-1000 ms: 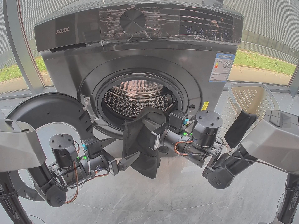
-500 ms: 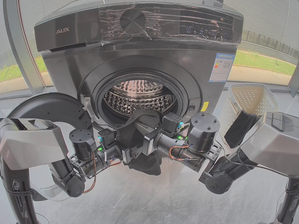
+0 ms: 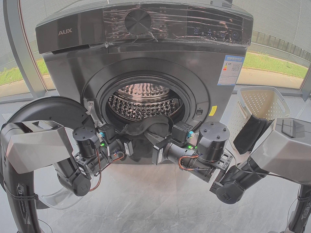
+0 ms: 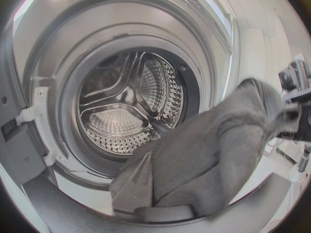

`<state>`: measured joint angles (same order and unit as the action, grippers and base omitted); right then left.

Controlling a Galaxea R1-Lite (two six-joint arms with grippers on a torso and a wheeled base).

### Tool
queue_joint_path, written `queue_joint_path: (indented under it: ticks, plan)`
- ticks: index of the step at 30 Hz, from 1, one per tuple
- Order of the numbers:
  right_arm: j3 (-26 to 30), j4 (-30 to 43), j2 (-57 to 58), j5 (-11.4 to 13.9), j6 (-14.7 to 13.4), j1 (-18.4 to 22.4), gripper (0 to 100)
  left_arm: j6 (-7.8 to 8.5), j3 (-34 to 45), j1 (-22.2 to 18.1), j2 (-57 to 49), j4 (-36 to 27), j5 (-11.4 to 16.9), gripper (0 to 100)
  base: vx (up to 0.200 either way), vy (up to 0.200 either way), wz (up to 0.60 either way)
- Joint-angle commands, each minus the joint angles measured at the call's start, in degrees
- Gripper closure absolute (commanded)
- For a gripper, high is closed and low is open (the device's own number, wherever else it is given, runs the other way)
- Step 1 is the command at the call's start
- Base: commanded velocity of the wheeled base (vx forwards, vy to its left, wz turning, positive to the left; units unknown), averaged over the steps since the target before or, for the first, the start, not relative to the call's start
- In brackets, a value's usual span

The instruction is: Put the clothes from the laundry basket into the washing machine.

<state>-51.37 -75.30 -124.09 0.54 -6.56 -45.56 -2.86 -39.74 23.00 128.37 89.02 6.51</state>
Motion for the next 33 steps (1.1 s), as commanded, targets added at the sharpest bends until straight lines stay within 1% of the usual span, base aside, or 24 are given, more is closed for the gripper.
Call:
queue_joint_path:
  ticks: [1, 2, 4, 11, 13, 14, 15, 18, 19, 20, 21, 22, 23, 25, 26, 27, 28, 29, 30, 31, 32, 33]
  plan:
    - [2.0, 0.1, 0.3, -0.2, 0.0, 0.8, 100, -0.74, -0.6, -1.5, -1.8, 0.5, -0.4, 100, 0.000, 0.000, 0.00]
    - [2.8, 0.1, 0.3, -0.3, 0.1, 0.9, 100, -1.44, -0.6, -1.5, -2.6, 0.5, -0.4, 100, 0.000, 0.000, 0.00]
    - [3.5, -0.1, 0.3, -0.3, 0.1, 0.8, 100, -1.97, -0.5, -1.2, -3.4, 0.5, -0.4, 100, 0.000, 0.000, 0.00]
    - [3.8, 0.1, 0.3, -0.1, 0.2, -0.1, 100, -1.97, -0.2, -0.7, -4.2, 0.5, -0.4, 100, 0.000, 0.000, 0.00]
    - [3.9, -0.2, 0.4, -0.1, -0.1, -0.4, 100, -2.06, -0.2, -0.7, -4.5, 0.5, -0.4, 100, 0.000, 0.000, 0.00]
    - [4.2, -0.1, 0.6, -0.1, -0.1, -0.3, 0, -2.06, -0.2, -0.7, -4.8, 0.5, -0.5, 100, 0.000, 0.000, 0.00]
    - [5.4, -0.1, 1.4, -0.1, 0.1, -0.3, 0, -2.06, 0.2, -0.7, -5.7, 0.5, -0.5, 100, 0.000, 0.000, 0.00]
    - [11.4, 0.2, 5.0, 0.5, 0.7, 0.0, 0, -2.14, 1.9, 0.1, -8.5, 0.5, -1.0, 100, 0.000, 0.000, 0.00]
    - [15.7, 0.0, 6.8, 0.9, 0.8, 0.2, 0, -2.23, 3.8, 0.9, -10.8, 0.4, -1.1, 100, 0.000, 0.000, 0.00]
    - [15.7, 0.0, 6.8, 0.9, 0.8, 0.2, 0, -2.23, 3.8, 0.9, -10.8, 0.4, -1.1, 100, 0.000, 0.000, 0.00]
    - [22.9, -1.0, 9.9, 3.2, 1.5, 0.6, 0, -2.76, 8.3, 1.8, -15.3, 0.4, -0.7, 100, 0.000, 0.000, 0.00]
    - [23.2, -1.1, 10.1, 3.4, 1.5, 0.6, 0, -2.85, 8.6, 1.9, -15.5, 0.4, -0.7, 100, 0.000, 0.000, 0.00]
    - [27.6, -1.8, 11.9, 5.1, 1.9, 1.0, 0, -3.73, 11.8, 2.9, -18.2, 0.4, -0.5, 100, 0.000, 0.000, 0.00]
    - [33.0, -4.0, 14.0, 6.0, 2.0, 2.1, 0, -5.13, 15.9, 4.3, -21.7, 0.3, -0.5, 100, 0.000, 0.000, 0.00]
    - [34.8, -5.3, 14.6, 6.0, 2.0, 3.4, 0, -5.48, 17.7, 4.9, -22.9, 0.4, -0.4, 100, 0.000, 0.000, 0.00]
    - [36.1, -6.5, 14.7, 6.0, 2.1, 5.0, 0, -5.92, 19.0, 5.1, -23.8, 0.3, -0.5, 100, 0.000, 0.000, 0.00]
    - [36.5, -7.3, 14.8, 6.0, 2.1, 6.0, 0, -6.01, 19.4, 5.1, -24.1, 0.3, -0.5, 100, 0.000, 0.000, 0.00]
    - [37.0, -9.0, 14.8, 6.0, 2.1, 7.9, 0, -6.01, 19.9, 5.1, -24.3, 0.3, -0.7, 100, 0.000, 0.000, 0.00]
    - [37.0, -9.0, 14.8, 6.0, 2.1, 7.9, 0, -6.01, 19.9, 5.1, -24.3, 0.3, -0.7, 100, 0.000, 0.000, 0.00]
    - [37.0, -10.4, 14.8, 6.1, 1.9, 9.9, 0, -5.48, 20.1, 4.9, -24.0, 0.4, -1.0, 100, 0.000, 0.000, 0.00]
    - [36.7, -12.2, 14.9, 6.1, 1.5, 12.9, 0, -5.05, 20.6, 4.7, -23.9, 0.4, -1.1, 100, 0.000, 0.000, 0.00]
    - [36.4, -12.4, 14.9, 6.1, 1.4, 14.3, 0, -4.87, 20.3, 4.7, -23.7, 0.4, -1.4, 100, 0.000, 0.000, 0.00]
